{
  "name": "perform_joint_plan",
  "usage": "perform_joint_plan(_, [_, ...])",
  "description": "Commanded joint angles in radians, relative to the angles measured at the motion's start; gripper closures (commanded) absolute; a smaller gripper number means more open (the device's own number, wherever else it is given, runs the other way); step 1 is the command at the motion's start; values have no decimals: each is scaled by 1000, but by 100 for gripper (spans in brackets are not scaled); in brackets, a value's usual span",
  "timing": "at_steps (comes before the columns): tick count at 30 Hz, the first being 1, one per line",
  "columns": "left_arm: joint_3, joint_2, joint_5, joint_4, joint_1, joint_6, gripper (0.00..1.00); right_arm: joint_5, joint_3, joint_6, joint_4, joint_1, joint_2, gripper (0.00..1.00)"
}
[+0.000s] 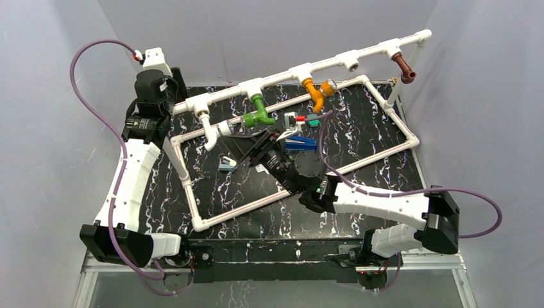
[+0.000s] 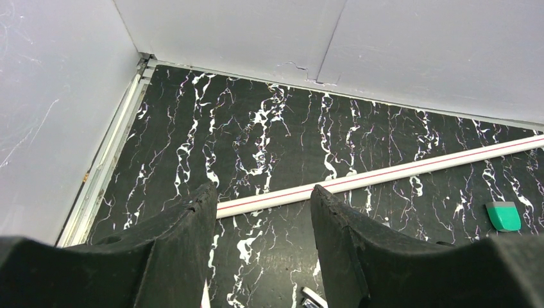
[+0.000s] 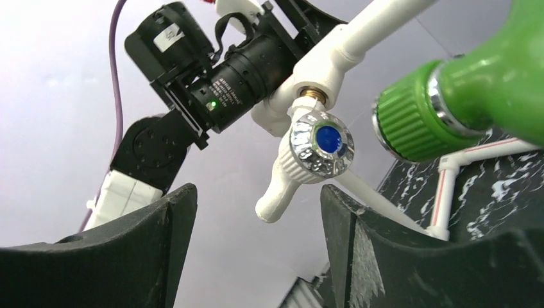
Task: Install the water faucets
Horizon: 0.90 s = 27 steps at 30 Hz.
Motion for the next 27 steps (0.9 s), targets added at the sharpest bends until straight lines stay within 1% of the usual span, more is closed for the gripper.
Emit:
perform_joint_plan(1, [-60,31,34,-242,-30,2,47,-128,10,-214,-57,-20,-67,23])
perform_joint_plan(7, [-59,32,36,-243,-30,2,47,-238,36,-451,-182,-33,-143,25])
perform_joint_plan(12, [-62,38,33,-242,-35,2,47,-341,99,-720,-325,-34,-179,24])
perform_joint_plan(14, [-61,40,32,-243,-36,4,47,-382,113,-817,-362,-34,-191,22])
perform_joint_plan(17, [-58,44,31,-242,-39,4,47,-478,112,-999,-383,-34,-210,20])
perform_joint_plan(19, [-56,47,32,-245,-41,4,47,-493,124,-1110,-409,-34,-212,20])
perform_joint_plan(27, [-57,54,19,-245,-57,10,47,-578,147,-1641,-461,-32,-174,20])
